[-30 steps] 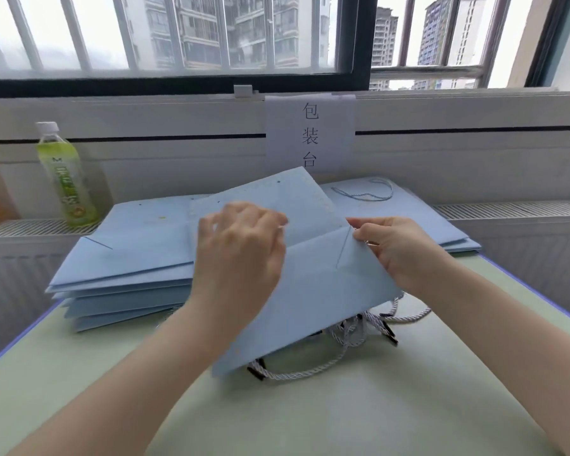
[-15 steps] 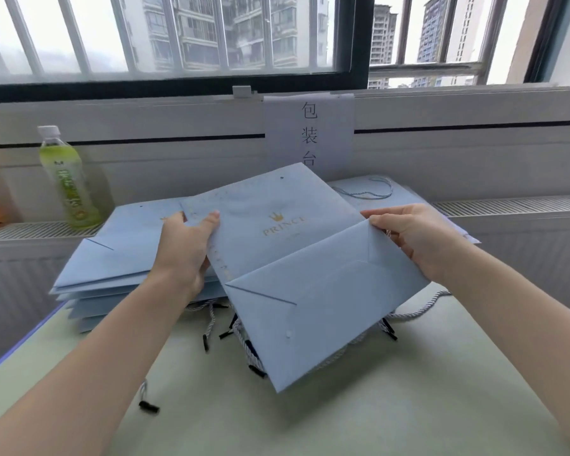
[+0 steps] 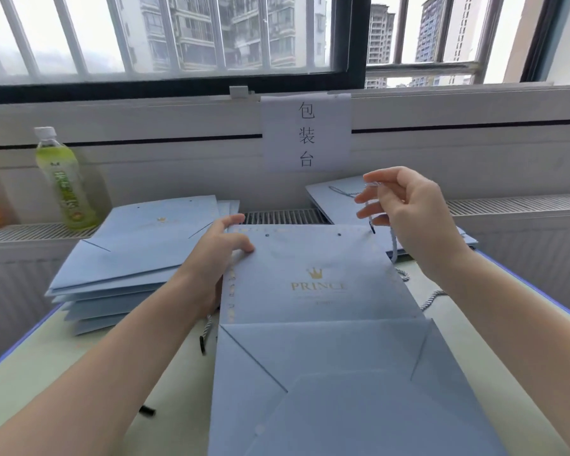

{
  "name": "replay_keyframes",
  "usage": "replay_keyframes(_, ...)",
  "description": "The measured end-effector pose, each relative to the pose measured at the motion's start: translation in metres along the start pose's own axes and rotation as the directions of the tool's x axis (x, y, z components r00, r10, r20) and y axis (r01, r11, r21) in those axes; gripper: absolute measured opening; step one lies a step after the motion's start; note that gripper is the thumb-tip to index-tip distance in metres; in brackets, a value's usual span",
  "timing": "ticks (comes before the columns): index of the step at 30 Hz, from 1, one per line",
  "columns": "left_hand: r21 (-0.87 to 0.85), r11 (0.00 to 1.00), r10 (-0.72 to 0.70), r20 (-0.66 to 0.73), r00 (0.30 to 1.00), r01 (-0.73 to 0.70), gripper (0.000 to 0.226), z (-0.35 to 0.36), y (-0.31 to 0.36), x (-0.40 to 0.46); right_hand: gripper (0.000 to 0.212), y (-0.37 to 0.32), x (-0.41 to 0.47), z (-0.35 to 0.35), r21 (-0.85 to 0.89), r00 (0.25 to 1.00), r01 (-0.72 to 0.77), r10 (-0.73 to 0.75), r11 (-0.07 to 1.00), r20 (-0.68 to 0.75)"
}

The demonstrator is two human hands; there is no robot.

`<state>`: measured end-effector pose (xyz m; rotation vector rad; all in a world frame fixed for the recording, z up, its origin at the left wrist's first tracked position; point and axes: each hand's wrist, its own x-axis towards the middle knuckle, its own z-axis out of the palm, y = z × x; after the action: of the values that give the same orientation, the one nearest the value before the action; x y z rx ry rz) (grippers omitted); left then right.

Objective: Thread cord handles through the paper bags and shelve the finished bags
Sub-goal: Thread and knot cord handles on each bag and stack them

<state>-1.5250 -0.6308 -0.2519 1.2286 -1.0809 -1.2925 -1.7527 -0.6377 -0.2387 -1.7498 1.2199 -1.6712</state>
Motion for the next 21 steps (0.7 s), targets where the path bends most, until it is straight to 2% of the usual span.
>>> replay_keyframes(4, 0.175, 0.984, -0.043, 0.042, 0.998, 0.035, 0.031, 0.015, -0.005, -0.01, 0.021, -0.017, -0.015, 0.015, 0.221, 0.991, -0.039, 0.008, 0.975, 0.136)
replay_keyframes(6, 0.353, 0.936, -0.004, 0.024, 1.0, -0.005, 0.022, 0.02, -0.01, -0.01, 0.016, -0.025, -0.024, 0.026, 0.29, 0.974, -0.066, -0.001, 0.955, 0.226)
replay_keyframes(7, 0.481, 0.875, 0.053, 0.006, 0.999, -0.05, 0.019, 0.021, -0.013, -0.008, 0.014, -0.027, -0.029, 0.032, 0.296, 0.963, -0.072, -0.011, 0.952, 0.27)
replay_keyframes(8, 0.636, 0.765, 0.131, 0.004, 0.991, -0.104, 0.015, 0.021, -0.016, -0.007, 0.013, -0.028, -0.034, 0.037, 0.289, 0.951, -0.076, -0.018, 0.954, 0.31)
replay_keyframes(10, 0.909, 0.387, 0.263, 0.053, 0.963, -0.155, 0.016, 0.021, -0.023, -0.009, 0.012, -0.026, -0.042, 0.046, 0.26, 0.927, -0.076, -0.028, 0.963, 0.375)
replay_keyframes(11, 0.969, 0.203, 0.31, 0.071, 0.948, -0.139, 0.02, 0.023, -0.025, -0.013, 0.013, -0.024, -0.045, 0.05, 0.235, 0.918, -0.071, -0.028, 0.969, 0.396)
replay_keyframes(12, 0.992, 0.064, 0.356, 0.079, 0.931, -0.109, 0.022, 0.024, -0.026, -0.016, 0.013, -0.02, -0.047, 0.053, 0.196, 0.915, -0.064, -0.022, 0.978, 0.404)
replay_keyframes(13, 0.996, -0.026, 0.409, 0.088, 0.908, -0.085, 0.024, 0.026, -0.027, -0.019, 0.014, -0.016, -0.048, 0.054, 0.151, 0.916, -0.054, -0.012, 0.987, 0.401)
replay_keyframes(14, 0.994, -0.071, 0.457, 0.105, 0.883, -0.082, 0.024, 0.027, -0.026, -0.021, 0.013, -0.012, -0.049, 0.055, 0.105, 0.921, -0.043, -0.001, 0.994, 0.389)
replay_keyframes(16, 0.985, -0.029, 0.523, 0.161, 0.837, -0.172, 0.025, 0.028, -0.024, -0.022, 0.011, -0.005, -0.049, 0.055, 0.032, 0.933, -0.025, 0.012, 0.999, 0.36)
replay_keyframes(19, 0.897, 0.188, 0.558, 0.238, 0.795, -0.401, 0.021, 0.03, -0.025, -0.021, 0.016, 0.001, -0.047, 0.054, -0.011, 0.947, -0.009, 0.012, 1.0, 0.322)
replay_keyframes(21, 0.831, 0.282, 0.572, 0.256, 0.779, -0.48, 0.02, 0.032, -0.029, -0.019, 0.019, 0.003, -0.047, 0.054, -0.02, 0.954, -0.003, 0.009, 1.0, 0.299)
